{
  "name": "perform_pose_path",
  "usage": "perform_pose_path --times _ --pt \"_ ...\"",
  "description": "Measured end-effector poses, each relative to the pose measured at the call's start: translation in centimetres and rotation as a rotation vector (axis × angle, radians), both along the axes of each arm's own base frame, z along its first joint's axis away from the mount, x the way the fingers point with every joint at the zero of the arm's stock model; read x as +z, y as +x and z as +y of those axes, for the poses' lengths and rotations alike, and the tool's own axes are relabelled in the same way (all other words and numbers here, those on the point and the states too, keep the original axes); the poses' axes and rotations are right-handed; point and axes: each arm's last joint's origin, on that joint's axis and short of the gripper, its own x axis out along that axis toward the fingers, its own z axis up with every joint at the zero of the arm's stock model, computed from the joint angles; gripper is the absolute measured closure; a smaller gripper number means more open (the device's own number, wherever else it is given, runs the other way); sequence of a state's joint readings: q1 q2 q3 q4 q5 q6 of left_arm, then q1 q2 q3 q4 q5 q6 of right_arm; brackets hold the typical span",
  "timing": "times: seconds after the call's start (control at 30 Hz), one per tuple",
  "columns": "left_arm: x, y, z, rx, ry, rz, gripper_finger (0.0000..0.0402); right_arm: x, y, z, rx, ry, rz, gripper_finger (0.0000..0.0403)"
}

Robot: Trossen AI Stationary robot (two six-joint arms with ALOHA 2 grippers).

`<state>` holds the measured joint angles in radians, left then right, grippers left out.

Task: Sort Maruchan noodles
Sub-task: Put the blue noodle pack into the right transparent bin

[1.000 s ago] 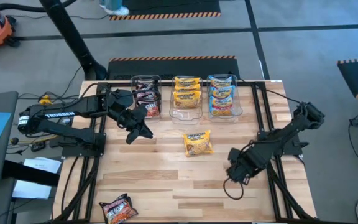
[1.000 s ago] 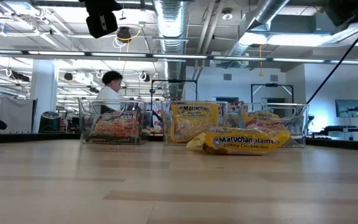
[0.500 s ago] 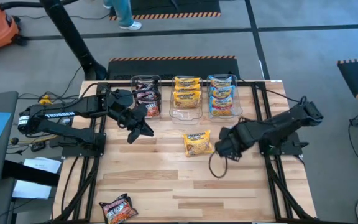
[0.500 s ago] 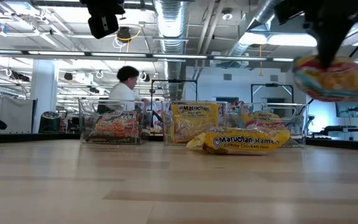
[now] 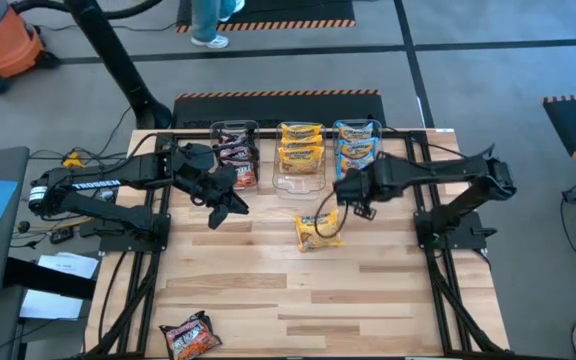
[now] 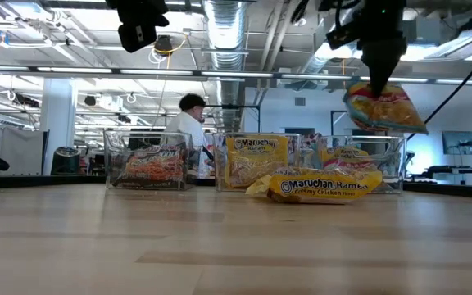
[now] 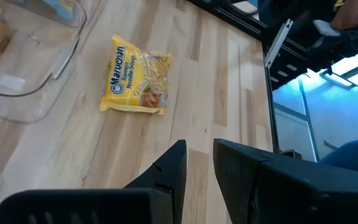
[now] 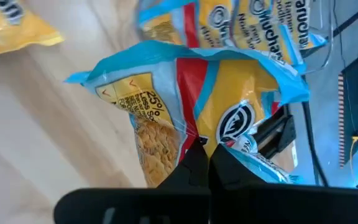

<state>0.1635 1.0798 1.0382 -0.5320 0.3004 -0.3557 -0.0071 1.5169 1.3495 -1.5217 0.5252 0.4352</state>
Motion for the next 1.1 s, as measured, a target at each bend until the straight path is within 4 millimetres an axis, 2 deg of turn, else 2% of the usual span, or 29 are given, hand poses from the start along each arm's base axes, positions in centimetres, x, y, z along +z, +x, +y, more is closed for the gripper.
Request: perform_pose_path --times 0.33,0.7,0.93,1.1 --pt "0.3 0.2 0.3 0.032 0.05 -0.037 0.0335 0.0 0.8 -4.0 0.022 -0.057 -0.041 0.0402" --pt "0.6 0.0 2.1 0.076 0.14 -0.08 0.0335 0.3 1.4 -7.2 0.096 -0.152 -0.044 0.0402" --pt "0.6 -0.3 3.5 0.107 0.199 -0.081 0.0335 0.3 1.2 -7.9 0.1 -0.149 -0.022 0.0402" --pt "0.6 -0.6 4.5 0.13 0.234 -0.079 0.0335 -0.5 1.5 -8.0 0.127 -0.142 -0.006 0.0402"
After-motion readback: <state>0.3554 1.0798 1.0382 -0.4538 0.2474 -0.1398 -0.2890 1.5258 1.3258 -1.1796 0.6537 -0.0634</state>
